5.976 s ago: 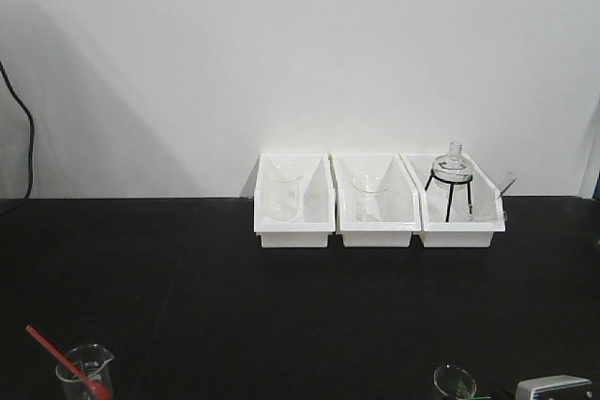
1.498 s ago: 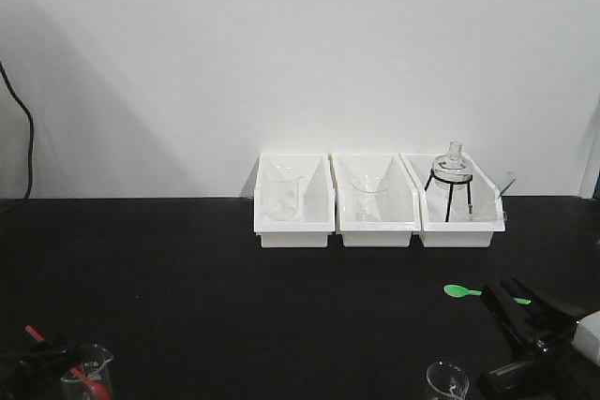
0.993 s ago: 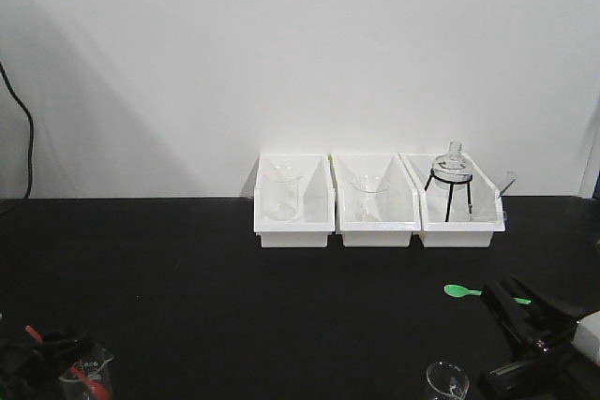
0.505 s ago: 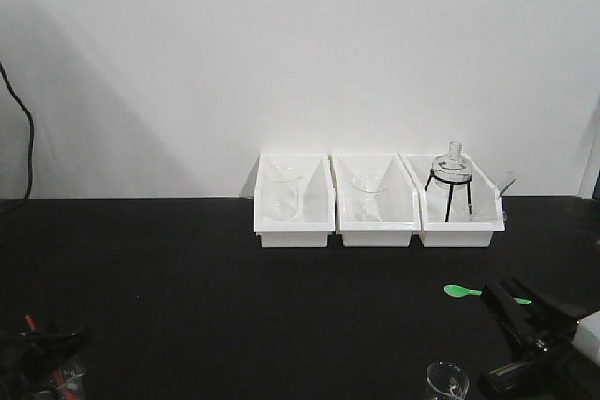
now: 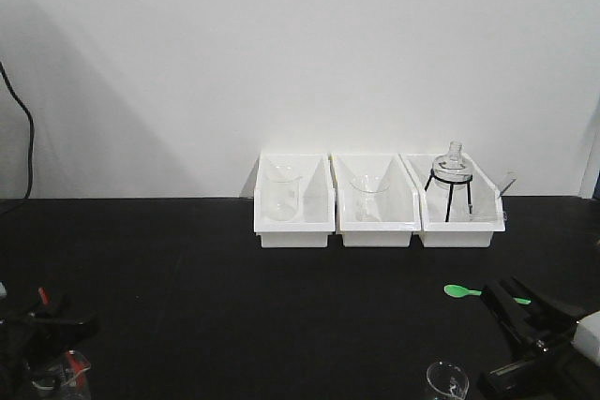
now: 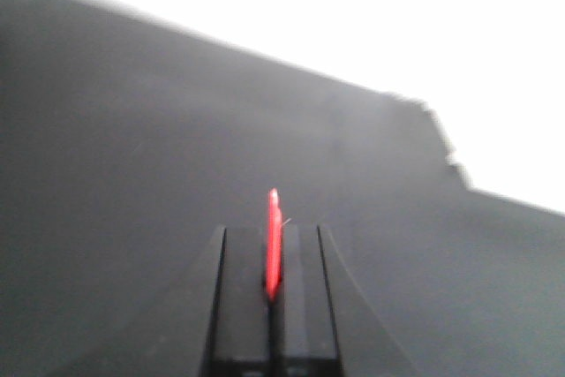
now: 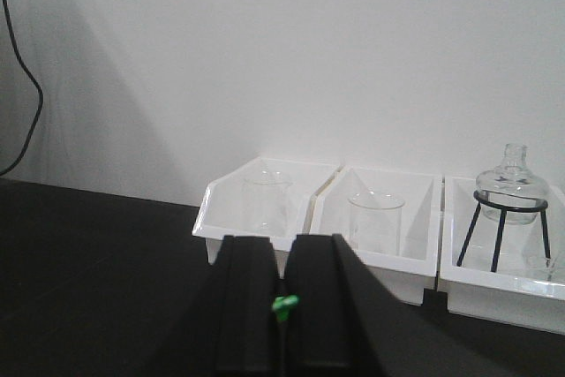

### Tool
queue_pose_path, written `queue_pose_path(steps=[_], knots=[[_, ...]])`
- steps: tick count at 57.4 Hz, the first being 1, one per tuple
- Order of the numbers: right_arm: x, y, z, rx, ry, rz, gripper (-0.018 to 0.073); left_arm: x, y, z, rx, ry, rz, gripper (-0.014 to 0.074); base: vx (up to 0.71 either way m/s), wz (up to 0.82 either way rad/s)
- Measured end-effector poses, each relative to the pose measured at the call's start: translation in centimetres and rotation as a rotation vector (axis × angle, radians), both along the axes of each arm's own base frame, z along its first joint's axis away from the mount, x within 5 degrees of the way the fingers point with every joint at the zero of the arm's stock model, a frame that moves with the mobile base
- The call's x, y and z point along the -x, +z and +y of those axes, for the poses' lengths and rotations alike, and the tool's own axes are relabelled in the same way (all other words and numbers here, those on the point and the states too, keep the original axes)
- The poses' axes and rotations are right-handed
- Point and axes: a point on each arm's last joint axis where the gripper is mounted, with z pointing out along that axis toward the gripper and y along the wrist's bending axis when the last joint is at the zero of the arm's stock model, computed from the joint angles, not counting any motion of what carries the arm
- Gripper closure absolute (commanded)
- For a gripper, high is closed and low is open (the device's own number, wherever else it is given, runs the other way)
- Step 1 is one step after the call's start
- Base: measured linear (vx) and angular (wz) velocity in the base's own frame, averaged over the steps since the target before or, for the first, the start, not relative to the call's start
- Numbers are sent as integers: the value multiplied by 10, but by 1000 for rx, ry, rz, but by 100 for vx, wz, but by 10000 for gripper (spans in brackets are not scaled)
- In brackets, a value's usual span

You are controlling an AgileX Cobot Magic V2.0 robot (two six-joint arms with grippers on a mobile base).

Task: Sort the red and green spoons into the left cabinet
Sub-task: 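Grasp the red spoon with the left gripper and lift it out, then raise both held spoons away from the beakers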

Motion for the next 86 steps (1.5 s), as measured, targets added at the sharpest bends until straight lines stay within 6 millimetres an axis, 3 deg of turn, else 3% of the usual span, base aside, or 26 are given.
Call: queue_pose_path(steps=[10, 20, 32, 44, 52, 67, 77, 86], knots=[[0, 0, 0, 1, -1, 3, 566, 11, 39, -14, -117, -179, -114, 604, 0, 0], [1, -3, -1, 23, -15, 60, 565, 35, 77, -22, -215, -303, -146, 604, 0, 0], [15, 12, -6, 19, -54, 128, 562, 70, 113, -13, -230, -256, -70, 603, 0, 0], [47, 38, -15, 65, -135, 196, 562, 112, 138, 0, -291, -174, -4, 603, 0, 0], [72, 51, -23, 102, -216, 266, 562, 135, 148, 7, -311, -126, 20, 603, 0, 0], [117, 72, -36, 94, -322, 222, 562, 172, 159, 4, -382, -154, -23, 603, 0, 0], [130, 80, -37, 72, -330, 158, 562, 193, 153, 2, -378, -189, -80, 603, 0, 0], [133, 82, -37, 65, -328, 140, 562, 201, 146, 4, -355, -188, -83, 603, 0, 0]])
